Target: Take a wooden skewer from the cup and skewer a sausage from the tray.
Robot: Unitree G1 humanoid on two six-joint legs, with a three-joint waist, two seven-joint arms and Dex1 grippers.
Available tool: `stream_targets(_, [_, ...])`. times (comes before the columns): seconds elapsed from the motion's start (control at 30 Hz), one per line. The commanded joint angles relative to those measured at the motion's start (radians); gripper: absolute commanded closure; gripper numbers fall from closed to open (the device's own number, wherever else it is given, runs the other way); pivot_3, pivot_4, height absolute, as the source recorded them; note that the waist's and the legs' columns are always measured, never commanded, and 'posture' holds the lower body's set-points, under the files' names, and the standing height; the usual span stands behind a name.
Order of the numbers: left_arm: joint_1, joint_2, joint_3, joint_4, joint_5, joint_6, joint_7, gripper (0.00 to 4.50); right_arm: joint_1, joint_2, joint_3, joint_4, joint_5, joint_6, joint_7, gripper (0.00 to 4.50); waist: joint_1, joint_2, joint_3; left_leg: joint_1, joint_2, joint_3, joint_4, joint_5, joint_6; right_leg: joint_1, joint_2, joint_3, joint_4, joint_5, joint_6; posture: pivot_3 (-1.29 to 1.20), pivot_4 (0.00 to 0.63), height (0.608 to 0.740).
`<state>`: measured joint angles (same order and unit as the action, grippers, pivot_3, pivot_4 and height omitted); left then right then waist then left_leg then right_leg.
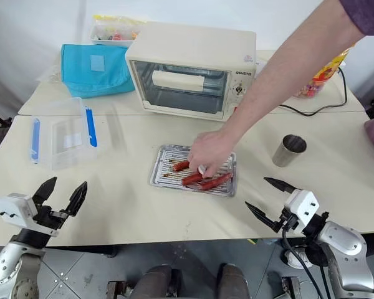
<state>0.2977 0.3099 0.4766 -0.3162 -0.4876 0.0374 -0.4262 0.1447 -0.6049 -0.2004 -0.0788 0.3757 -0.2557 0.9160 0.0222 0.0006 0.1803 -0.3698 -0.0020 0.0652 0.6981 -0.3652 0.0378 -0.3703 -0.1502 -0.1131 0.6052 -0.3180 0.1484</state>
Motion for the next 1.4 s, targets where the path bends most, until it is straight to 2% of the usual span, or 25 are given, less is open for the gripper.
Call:
stream_targets(0.03, [-0.015,-0.004,-0.013,-0.046,-0.003,0.0,0.017,0.07,-0.002,0.01,-0.016,-0.01,0.027,-0.033,0.018,0.0,0.002,0.0,0.0,0.0,0.0,0.0,0.0,0.0,0.0,0.0,0.0,0.0,0.0,0.0,0.0,0.0,0.15,0.74])
stream_targets(0.23, [-0.061,-0.011,-0.038,-0.014,0.039,-0.024,0.042,0.07,0.002,0.031,-0.007,0.023,0.039,-0.06,0.053,0.0,0.001,0.0,0.0,0.0,0.0,0.0,0.0,0.0,0.0,0.001,0.0,0.0,-0.001,0.0,0.0,0.0,0.15,0.74])
stream_targets(0.63, [0.004,-0.012,-0.096,-0.055,0.058,-0.028,-0.002,0.07,0.009,0.018,-0.023,0.096,0.043,-0.072,0.117,0.0,0.002,0.0,0.0,0.0,0.0,0.0,0.0,0.0,0.0,0.001,0.0,0.0,-0.001,0.0,0.0,0.0,0.15,0.74])
stream_targets(1.0, [-0.031,0.024,-0.094,-0.044,0.051,-0.004,-0.002,0.07,-0.019,0.007,-0.037,0.069,0.027,-0.055,0.066,0.0,0.001,0.0,0.0,0.001,0.0,0.0,0.0,0.0,0.0,0.002,0.0,0.0,-0.001,0.0,0.0,0.0,0.15,0.74])
stream_targets(1.4, [-0.105,0.02,-0.051,0.069,0.042,-0.023,0.012,0.07,0.037,0.047,-0.002,-0.088,-0.009,-0.019,-0.048,0.0,0.002,0.0,0.0,0.001,0.0,-0.001,0.0,0.0,0.0,0.002,0.0,-0.001,-0.001,0.0,0.0,0.0,0.15,0.74])
